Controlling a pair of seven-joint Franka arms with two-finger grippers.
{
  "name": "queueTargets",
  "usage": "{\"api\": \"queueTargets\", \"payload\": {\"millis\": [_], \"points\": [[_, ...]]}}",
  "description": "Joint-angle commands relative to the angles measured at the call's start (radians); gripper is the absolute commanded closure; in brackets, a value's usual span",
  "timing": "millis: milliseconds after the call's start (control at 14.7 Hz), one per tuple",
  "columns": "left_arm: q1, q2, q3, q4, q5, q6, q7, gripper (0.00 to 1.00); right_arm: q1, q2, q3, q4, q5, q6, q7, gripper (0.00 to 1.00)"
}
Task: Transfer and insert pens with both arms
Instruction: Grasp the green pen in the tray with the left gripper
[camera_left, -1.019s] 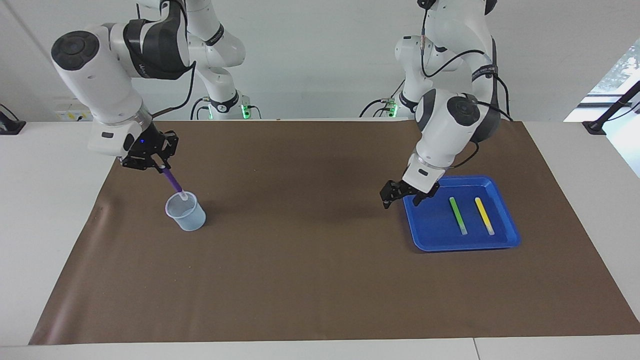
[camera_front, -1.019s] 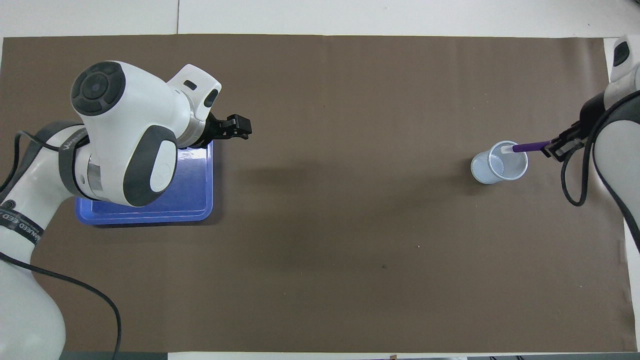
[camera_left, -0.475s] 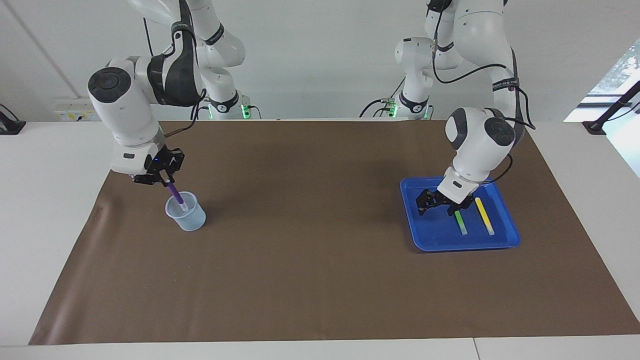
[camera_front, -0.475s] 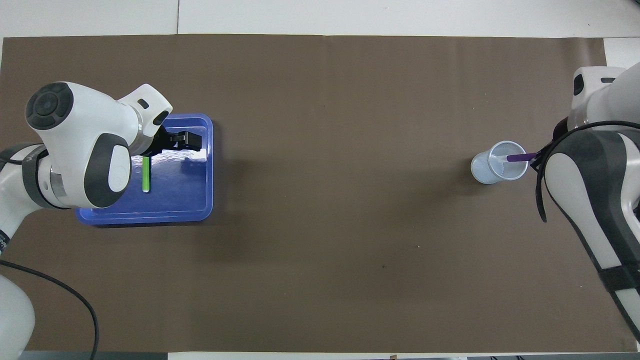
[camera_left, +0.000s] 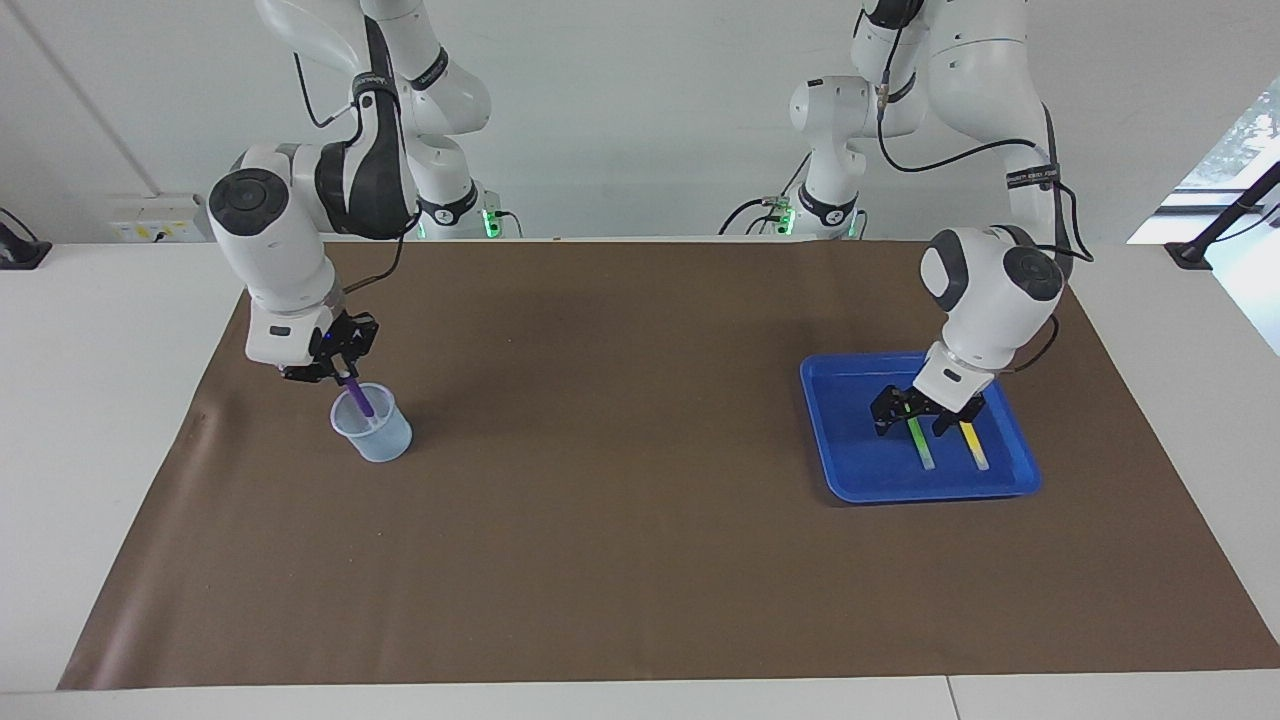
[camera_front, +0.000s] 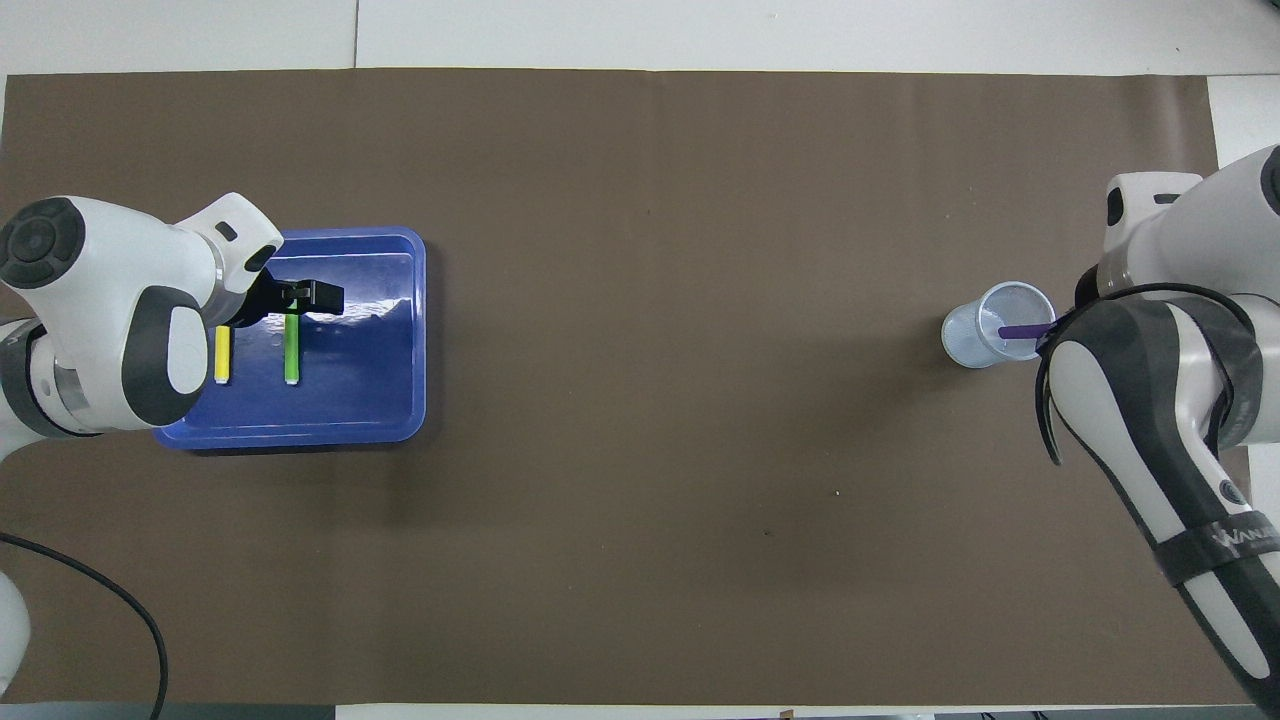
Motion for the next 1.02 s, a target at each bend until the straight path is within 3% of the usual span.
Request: {"api": "queueTargets", "payload": {"millis": [0,204,272,340,407,475,543,611,679,747,815,883,951], "points": [[0.022,0.004,-0.007,-0.028,0.017,0.051,0.01,0.0,-0.018,-0.018,0.006,-0.058,-0.018,0.06,-0.027,1.0],[0.023,0.022,-0.007,-0.045,0.017,0.081,0.01,0.0,-0.02,-0.023,0.006,-0.075,-0.018,0.074,-0.024,1.0],[0.023,0.024,-0.007,-0.057,0.017,0.1,0.01,0.0,-0.02,-0.023,0.006,-0.075,-0.018,0.074,-0.024,0.84],[0.023,0.024,-0.007,-0.07,0.017,0.12,0.01,0.0,-0.02,-0.023,0.006,-0.073,-0.018,0.071,-0.024,0.52],[0.03,0.022,-0.007,-0.079,0.017,0.125,0.01,0.0,-0.02,-0.021,0.006,-0.065,-0.018,0.063,-0.024,0.32],[0.034,0.022,-0.007,-0.084,0.017,0.126,0.01,0.02,-0.02,-0.018,0.006,-0.056,-0.018,0.057,-0.027,0.24],[0.036,0.022,-0.007,-0.085,0.017,0.126,0.012,0.05,-0.023,-0.012,0.006,-0.033,-0.016,0.043,-0.029,0.06],[0.036,0.022,-0.007,-0.087,0.017,0.126,0.012,0.08,-0.024,-0.003,0.006,0.005,-0.003,0.007,-0.029,0.0],[0.037,0.022,-0.007,-0.087,0.017,0.123,0.012,0.26,-0.024,0.015,0.008,0.061,0.004,-0.05,-0.024,0.0],[0.048,0.022,-0.007,-0.085,0.017,0.122,0.01,0.52,-0.021,0.026,0.008,0.115,0.036,-0.11,-0.018,0.0],[0.059,0.021,-0.007,-0.084,0.017,0.12,0.009,0.9,-0.018,0.025,0.008,0.138,0.089,-0.139,-0.012,0.0],[0.059,0.021,-0.007,-0.081,0.017,0.117,0.009,1.0,-0.017,0.019,0.006,0.149,0.143,-0.151,-0.003,0.0],[0.059,0.019,-0.007,-0.081,0.017,0.115,0.009,1.0,-0.017,0.013,0.008,0.154,0.196,-0.161,0.022,0.0]]}}
